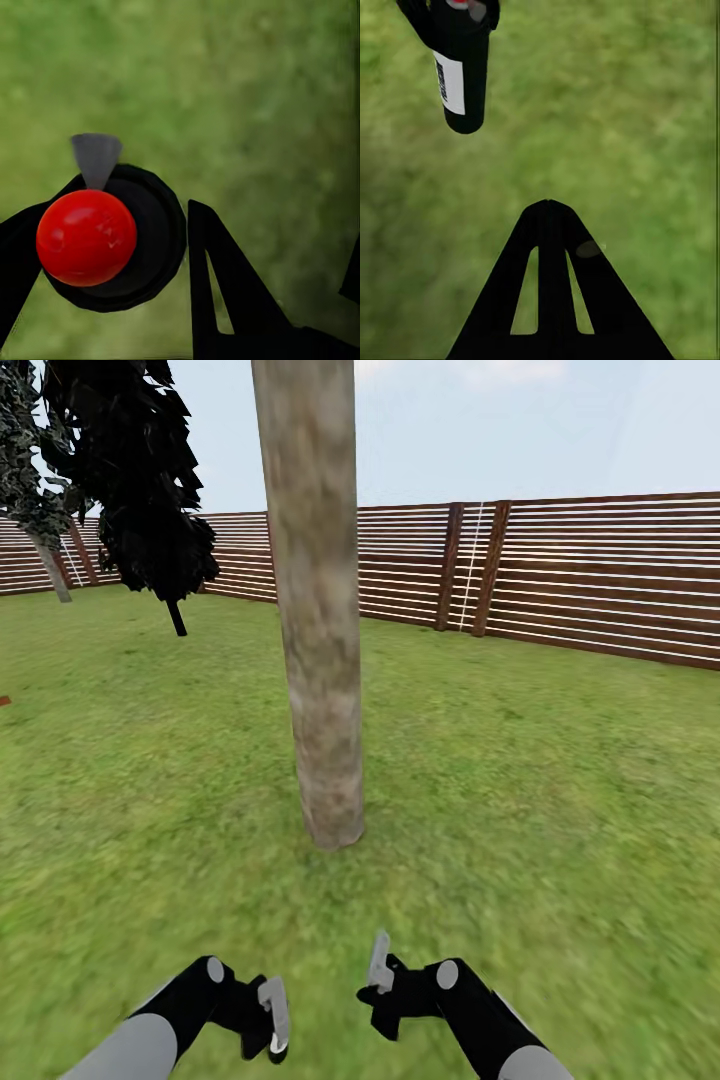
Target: In the garden, pick up the pesticide atomizer on the floor and spray pesticide onto both trees until each tree trunk is fully covered.
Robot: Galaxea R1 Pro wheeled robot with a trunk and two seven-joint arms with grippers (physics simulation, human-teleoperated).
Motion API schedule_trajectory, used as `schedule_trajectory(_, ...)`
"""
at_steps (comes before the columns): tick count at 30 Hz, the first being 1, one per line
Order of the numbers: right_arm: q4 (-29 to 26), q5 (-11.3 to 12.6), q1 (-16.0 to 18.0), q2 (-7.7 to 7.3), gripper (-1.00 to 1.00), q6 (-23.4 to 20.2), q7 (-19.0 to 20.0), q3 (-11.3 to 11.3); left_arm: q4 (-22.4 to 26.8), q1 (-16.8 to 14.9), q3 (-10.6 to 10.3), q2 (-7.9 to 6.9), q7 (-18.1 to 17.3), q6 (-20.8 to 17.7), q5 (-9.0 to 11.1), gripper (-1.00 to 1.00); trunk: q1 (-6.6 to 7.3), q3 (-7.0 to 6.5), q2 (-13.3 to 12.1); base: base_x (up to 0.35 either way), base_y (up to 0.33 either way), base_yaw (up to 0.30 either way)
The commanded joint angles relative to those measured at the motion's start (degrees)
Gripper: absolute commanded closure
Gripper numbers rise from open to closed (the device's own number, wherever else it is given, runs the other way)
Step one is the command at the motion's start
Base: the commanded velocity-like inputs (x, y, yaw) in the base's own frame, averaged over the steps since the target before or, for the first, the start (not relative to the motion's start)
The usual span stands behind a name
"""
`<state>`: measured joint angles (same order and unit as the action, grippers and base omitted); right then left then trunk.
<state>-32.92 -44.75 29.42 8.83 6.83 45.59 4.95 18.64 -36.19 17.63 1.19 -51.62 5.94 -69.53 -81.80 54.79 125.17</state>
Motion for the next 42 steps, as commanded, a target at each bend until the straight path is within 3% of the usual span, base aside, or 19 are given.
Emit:
schedule_trajectory(1,-0.2,-0.6,0.0,0.19,1.0,0.5,0.1,0.0,0.1,0.0,-0.6,0.31,-0.1,0.5,-0.8,1.0,0.01,0.05,0.0,0.0,0.0,0.0)
schedule_trajectory(5,-0.3,-0.6,0.1,1.16,1.0,0.5,1.7,0.0,0.1,0.0,-1.5,1.15,0.0,0.2,-1.0,1.0,0.01,0.05,0.0,0.0,0.0,0.0)
schedule_trajectory(12,-1.6,-0.6,0.4,1.16,1.0,0.5,3.2,0.0,0.1,0.0,-1.6,1.7,0.5,0.1,-1.0,1.0,0.01,0.05,0.0,0.0,0.0,0.0)
schedule_trajectory(19,-1.6,-0.6,0.4,1.16,1.0,0.5,3.2,0.0,0.1,0.0,-1.6,3.99,0.6,0.2,-0.9,1.0,0.01,0.05,0.0,0.0,0.0,0.0)
schedule_trajectory(32,-1.6,-0.6,0.4,1.16,1.0,0.5,3.2,0.0,0.1,0.0,-1.6,6.4,2.1,0.5,-0.3,1.0,0.01,0.05,0.0,0.0,0.0,0.0)
schedule_trajectory(42,-1.9,-0.6,0.4,1.16,1.0,0.5,3.2,0.0,0.1,-0.1,-1.5,7.14,2.1,0.9,0.0,1.0,0.01,0.05,0.0,0.0,0.0,0.0)
